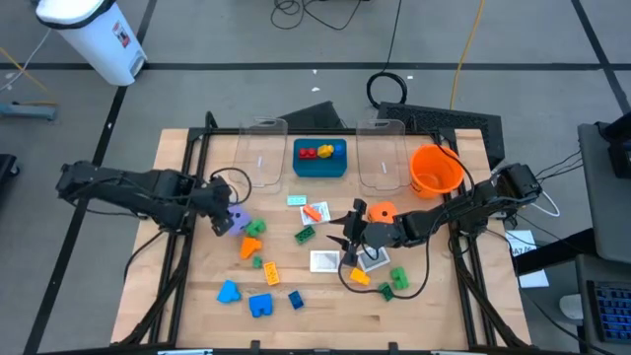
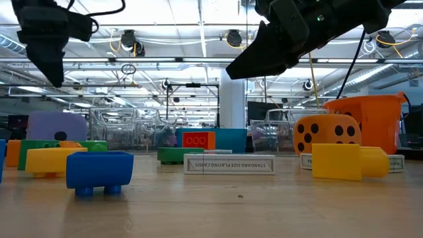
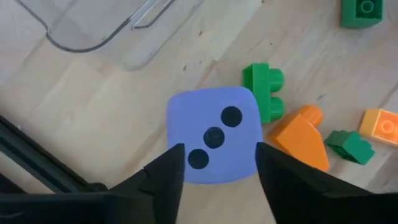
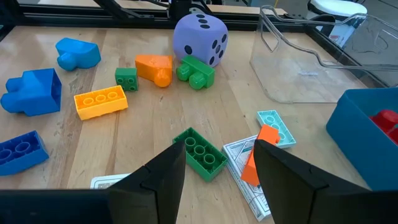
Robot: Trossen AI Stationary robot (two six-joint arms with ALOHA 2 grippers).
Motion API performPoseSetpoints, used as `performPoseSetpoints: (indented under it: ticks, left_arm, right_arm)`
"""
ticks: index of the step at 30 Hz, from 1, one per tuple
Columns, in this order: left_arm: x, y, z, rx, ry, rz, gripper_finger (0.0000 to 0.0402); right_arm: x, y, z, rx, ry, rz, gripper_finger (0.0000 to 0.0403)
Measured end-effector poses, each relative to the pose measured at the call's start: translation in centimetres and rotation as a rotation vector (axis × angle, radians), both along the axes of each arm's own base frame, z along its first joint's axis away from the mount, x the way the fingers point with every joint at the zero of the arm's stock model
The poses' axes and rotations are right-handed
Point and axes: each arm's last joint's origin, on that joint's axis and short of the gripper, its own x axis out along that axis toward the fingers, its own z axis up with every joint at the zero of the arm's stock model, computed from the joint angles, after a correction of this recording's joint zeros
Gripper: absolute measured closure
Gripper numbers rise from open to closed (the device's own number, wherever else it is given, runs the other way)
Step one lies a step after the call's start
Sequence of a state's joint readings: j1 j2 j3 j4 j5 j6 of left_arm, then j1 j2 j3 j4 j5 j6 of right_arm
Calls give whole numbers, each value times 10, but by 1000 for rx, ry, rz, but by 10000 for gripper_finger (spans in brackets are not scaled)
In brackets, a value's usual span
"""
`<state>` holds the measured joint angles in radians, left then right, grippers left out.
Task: Pick & Place Toys
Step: Put the purple dice into the left transparent bin
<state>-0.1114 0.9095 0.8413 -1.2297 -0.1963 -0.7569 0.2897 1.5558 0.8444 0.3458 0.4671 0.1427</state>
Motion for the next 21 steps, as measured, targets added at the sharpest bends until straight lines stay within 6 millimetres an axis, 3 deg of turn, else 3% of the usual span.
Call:
performPoseSetpoints:
  ticks: [11, 21]
  left_arm:
    - [3, 16, -2, 17, 38, 11, 18]
    - [26, 20, -22, -52, 201, -63, 12]
  right_arm:
    - [0, 0, 0, 1, 0, -1, 218]
    - [0, 0, 0, 2, 0, 0, 218]
